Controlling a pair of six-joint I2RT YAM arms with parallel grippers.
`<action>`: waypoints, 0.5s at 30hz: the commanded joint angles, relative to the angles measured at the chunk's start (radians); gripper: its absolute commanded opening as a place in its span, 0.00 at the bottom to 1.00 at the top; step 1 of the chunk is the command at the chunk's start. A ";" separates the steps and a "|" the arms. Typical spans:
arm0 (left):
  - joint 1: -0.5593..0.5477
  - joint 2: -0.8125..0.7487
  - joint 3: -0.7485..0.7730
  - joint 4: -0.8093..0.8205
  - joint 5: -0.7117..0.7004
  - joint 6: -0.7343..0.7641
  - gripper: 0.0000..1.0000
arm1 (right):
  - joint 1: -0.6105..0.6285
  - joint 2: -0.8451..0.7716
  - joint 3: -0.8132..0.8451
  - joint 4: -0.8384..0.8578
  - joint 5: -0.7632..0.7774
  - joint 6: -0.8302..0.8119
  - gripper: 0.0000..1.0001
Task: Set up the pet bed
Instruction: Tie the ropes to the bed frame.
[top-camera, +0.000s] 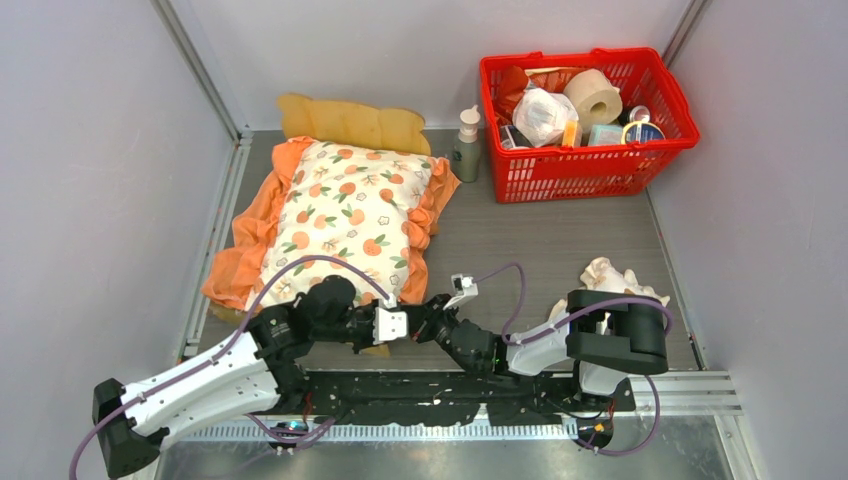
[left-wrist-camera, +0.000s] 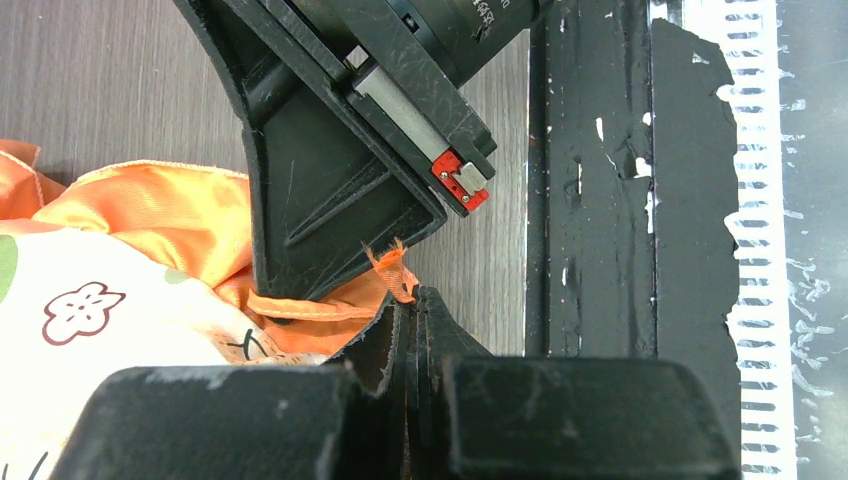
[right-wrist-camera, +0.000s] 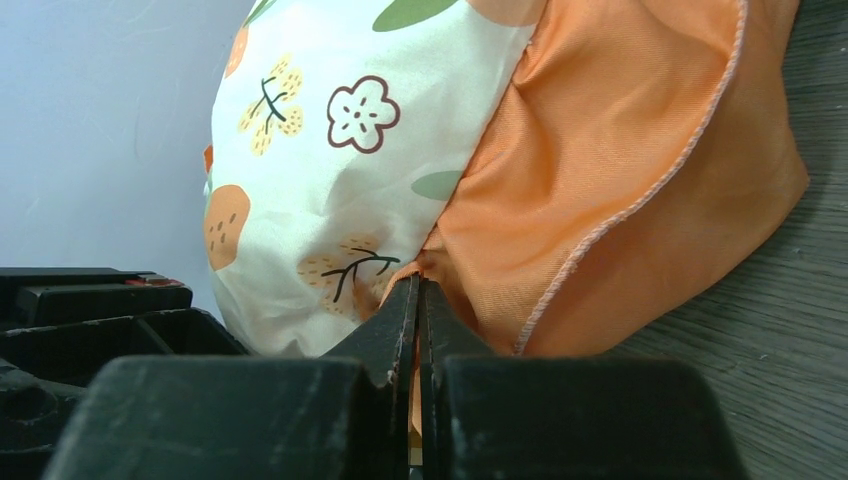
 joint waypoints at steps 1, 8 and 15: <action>0.006 -0.014 0.012 0.015 0.003 0.007 0.00 | 0.008 -0.037 -0.003 0.030 0.041 -0.021 0.05; 0.005 -0.006 0.015 0.000 0.004 0.010 0.00 | 0.014 -0.020 0.006 0.039 0.044 -0.020 0.05; 0.005 -0.001 0.017 -0.001 0.012 0.010 0.00 | 0.012 -0.037 0.004 0.055 0.052 -0.036 0.05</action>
